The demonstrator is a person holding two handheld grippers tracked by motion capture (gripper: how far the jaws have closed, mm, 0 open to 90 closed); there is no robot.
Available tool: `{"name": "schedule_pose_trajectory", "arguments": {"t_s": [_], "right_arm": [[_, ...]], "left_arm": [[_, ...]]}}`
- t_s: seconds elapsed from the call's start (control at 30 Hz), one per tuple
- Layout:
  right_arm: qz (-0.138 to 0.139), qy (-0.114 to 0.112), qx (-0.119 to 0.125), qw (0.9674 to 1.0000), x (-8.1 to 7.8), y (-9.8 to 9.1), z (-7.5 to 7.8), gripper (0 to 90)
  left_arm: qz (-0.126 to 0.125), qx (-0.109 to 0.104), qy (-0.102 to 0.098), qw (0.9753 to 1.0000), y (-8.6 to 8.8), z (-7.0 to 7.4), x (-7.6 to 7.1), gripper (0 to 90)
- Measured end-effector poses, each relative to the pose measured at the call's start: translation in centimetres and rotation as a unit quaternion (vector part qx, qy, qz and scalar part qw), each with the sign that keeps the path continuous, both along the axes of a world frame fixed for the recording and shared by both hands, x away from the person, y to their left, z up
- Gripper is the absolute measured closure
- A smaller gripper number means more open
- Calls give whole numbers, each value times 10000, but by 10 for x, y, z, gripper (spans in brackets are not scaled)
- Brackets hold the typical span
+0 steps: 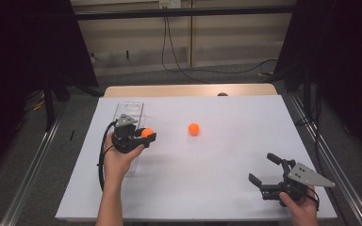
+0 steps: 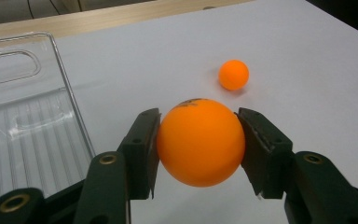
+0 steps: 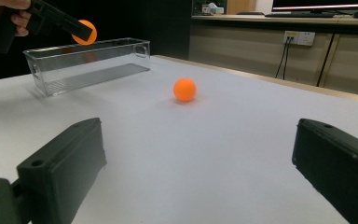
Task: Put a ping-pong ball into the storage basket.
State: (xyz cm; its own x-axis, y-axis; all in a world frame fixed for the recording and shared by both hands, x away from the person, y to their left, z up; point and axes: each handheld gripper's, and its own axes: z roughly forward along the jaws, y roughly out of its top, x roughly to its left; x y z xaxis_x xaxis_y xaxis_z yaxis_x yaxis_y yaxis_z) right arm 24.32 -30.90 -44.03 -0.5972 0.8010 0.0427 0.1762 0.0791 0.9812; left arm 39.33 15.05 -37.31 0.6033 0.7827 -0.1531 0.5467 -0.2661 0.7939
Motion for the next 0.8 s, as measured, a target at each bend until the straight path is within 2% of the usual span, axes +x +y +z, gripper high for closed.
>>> {"name": "schedule_pose_trajectory", "arguments": {"t_s": [0.8], "right_arm": [[1,0,-7,10000,0,0,0,20]], "left_arm": [[183,35,-38,9998,12,0,0,506]]}}
